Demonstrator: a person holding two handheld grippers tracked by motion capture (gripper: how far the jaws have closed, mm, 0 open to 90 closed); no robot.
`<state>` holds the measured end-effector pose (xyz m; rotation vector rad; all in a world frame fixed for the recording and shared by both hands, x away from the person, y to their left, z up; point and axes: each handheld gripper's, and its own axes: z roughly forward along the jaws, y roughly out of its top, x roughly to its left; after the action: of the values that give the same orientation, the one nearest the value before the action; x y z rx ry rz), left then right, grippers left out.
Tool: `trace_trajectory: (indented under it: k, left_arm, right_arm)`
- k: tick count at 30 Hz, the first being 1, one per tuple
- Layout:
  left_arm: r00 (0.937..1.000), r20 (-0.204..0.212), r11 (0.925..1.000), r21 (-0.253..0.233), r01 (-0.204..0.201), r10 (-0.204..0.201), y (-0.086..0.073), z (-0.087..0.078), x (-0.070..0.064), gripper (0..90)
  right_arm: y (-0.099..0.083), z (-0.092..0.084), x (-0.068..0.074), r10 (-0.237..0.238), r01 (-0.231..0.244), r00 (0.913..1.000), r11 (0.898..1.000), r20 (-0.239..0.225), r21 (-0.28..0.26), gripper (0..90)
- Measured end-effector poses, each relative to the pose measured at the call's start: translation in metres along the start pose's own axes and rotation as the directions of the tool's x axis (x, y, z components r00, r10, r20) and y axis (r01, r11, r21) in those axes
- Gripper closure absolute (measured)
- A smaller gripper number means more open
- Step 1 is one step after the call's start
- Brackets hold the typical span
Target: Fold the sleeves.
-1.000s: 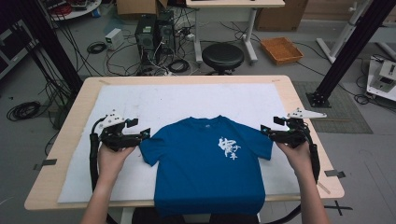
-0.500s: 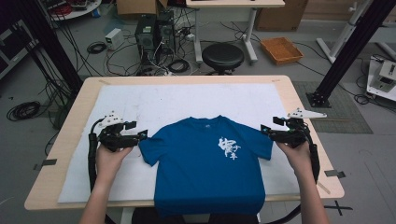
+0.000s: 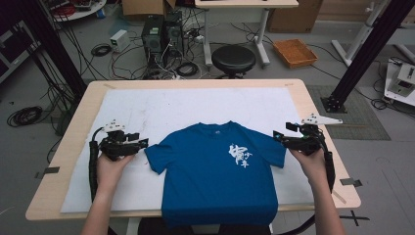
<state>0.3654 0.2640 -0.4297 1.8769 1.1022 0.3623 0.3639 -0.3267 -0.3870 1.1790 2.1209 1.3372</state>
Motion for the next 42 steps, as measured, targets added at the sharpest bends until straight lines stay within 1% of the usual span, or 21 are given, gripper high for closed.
trace_trajectory:
  k: [1, 2, 5, 7, 9, 12, 14, 15, 16, 20, 21, 24, 26, 29, 30, 31, 33, 36, 39, 40, 42]
  left_arm:
    - [0.9999, 0.001, 0.9998, 0.015, 0.012, -0.013, -0.001, 0.002, 0.0, 47.0]
    - [0.9998, 0.004, 0.9992, 0.033, 0.021, -0.022, -0.001, 0.004, 0.001, 50.3]
    - [0.9986, 0.017, 0.9951, 0.086, 0.048, -0.049, -0.003, 0.008, 0.002, 55.4]
    - [0.9987, 0.02, 0.9924, 0.114, 0.045, -0.048, -0.004, 0.01, 0.001, 56.4]
    - [0.9982, 0.03, 0.9911, 0.124, 0.048, -0.052, -0.004, 0.011, -0.001, 58.6]
    - [0.9983, 0.029, 0.9907, 0.128, 0.046, -0.05, -0.004, 0.012, -0.003, 62.7]
    - [0.999, 0.017, 0.9857, 0.164, 0.037, -0.04, -0.005, 0.014, -0.004, 65.1]
    - [0.9989, 0.007, 0.9847, 0.169, 0.044, -0.046, -0.006, 0.016, -0.005, 66.4]
    - [0.9992, 0.004, 0.985, 0.168, 0.038, -0.039, -0.007, 0.015, -0.004, 67.2]
    - [0.9992, -0.009, 0.9852, 0.167, 0.039, -0.038, -0.007, 0.015, -0.005, 71.3]
    - [0.9994, -0.026, 0.9864, 0.162, 0.028, -0.024, -0.008, 0.015, -0.008, 75.0]
    - [0.9997, -0.015, 0.9864, 0.163, 0.021, -0.019, -0.008, 0.016, -0.01, 86.2]
    - [0.9997, -0.019, 0.9861, 0.165, 0.018, -0.015, -0.008, 0.015, -0.01, 87.2]
    - [0.9986, 0.012, 0.9919, 0.117, 0.049, -0.051, -0.005, 0.01, -0.012, 87.6]
    - [0.9985, 0.025, 0.9935, 0.105, 0.045, -0.048, -0.004, 0.007, -0.013, 87.7]
    - [0.9976, 0.035, 0.9939, 0.094, 0.056, -0.06, -0.002, 0.004, -0.015, 87.8]
    - [0.9947, 0.07, 0.9948, 0.074, 0.07, -0.075, 0.003, -0.001, -0.019, 87.9]
    - [0.9856, 0.129, 0.9936, 0.038, 0.106, -0.11, 0.012, -0.004, -0.03, 87.9]
    - [0.9763, 0.179, 0.9925, 0.026, 0.119, -0.122, 0.021, -0.001, -0.044, 87.9]
    - [0.9704, 0.203, 0.9915, 0.019, 0.129, -0.13, 0.025, 0.001, -0.05, 87.9]
    - [0.9597, 0.238, 0.9884, 0.007, 0.152, -0.149, 0.03, 0.005, -0.059, 87.9]
  right_arm:
    - [0.0, 0.0, 0.0, 0.001, -0.001, 1.0, 1.0, 0.0, 0.001, 28.5]
    - [0.0, 0.0, 0.0, 0.002, -0.002, 1.0, 1.0, 0.002, 0.004, 28.4]
    - [0.0, 0.0, 0.0, 0.001, -0.001, 1.0, 1.0, 0.0, 0.001, 28.4]
    - [0.0, 0.0, 0.001, 0.002, -0.002, 1.0, 1.0, 0.0, 0.0, 28.5]
    - [0.0, 0.0, 0.0, 0.001, -0.001, 1.0, 1.0, 0.0, -0.004, 28.4]
    - [0.0, -0.001, 0.0, -0.001, 0.001, 1.0, 1.0, 0.0, -0.004, 28.4]
    - [0.0, -0.001, 0.0, -0.002, 0.002, 1.0, 1.0, 0.0, -0.004, 28.4]
    - [0.0, -0.001, 0.001, 0.0, 0.0, 1.0, 1.0, 0.0, -0.002, 28.5]
    - [0.0, -0.001, 0.001, -0.003, 0.003, 1.0, 1.0, 0.0, -0.004, 28.5]
    - [0.001, -0.001, 0.001, -0.008, 0.008, 1.0, 1.0, -0.004, -0.008, 28.4]
    - [0.001, -0.002, 0.002, -0.008, 0.008, 1.0, 1.0, -0.003, -0.009, 28.4]
    - [0.002, -0.002, 0.002, -0.011, 0.011, 0.9999, 1.0, 0.002, -0.011, 28.4]
    - [0.002, -0.002, 0.002, -0.015, 0.015, 0.9999, 1.0, 0.004, -0.014, 28.4]
    - [0.002, -0.003, 0.002, -0.015, 0.015, 0.9999, 1.0, 0.004, -0.018, 28.4]
    - [0.002, -0.003, 0.002, -0.014, 0.014, 0.9999, 1.0, 0.004, -0.019, 28.4]
    - [0.002, -0.004, 0.002, -0.012, 0.012, 0.9999, 1.0, 0.003, -0.022, 28.4]
    - [0.003, -0.004, 0.002, -0.011, 0.011, 0.9999, 1.0, 0.004, -0.026, 28.4]
    - [0.003, -0.006, 0.002, -0.014, 0.014, 0.9999, 0.999, 0.003, -0.038, 28.3]
    - [0.005, -0.007, 0.003, -0.018, 0.018, 0.9998, 0.999, 0.005, -0.047, 28.4]
    - [0.005, -0.007, 0.004, -0.017, 0.017, 0.9999, 0.999, 0.004, -0.047, 28.4]
    - [0.006, -0.008, 0.004, -0.014, 0.015, 0.9999, 0.999, 0.005, -0.048, 28.3]
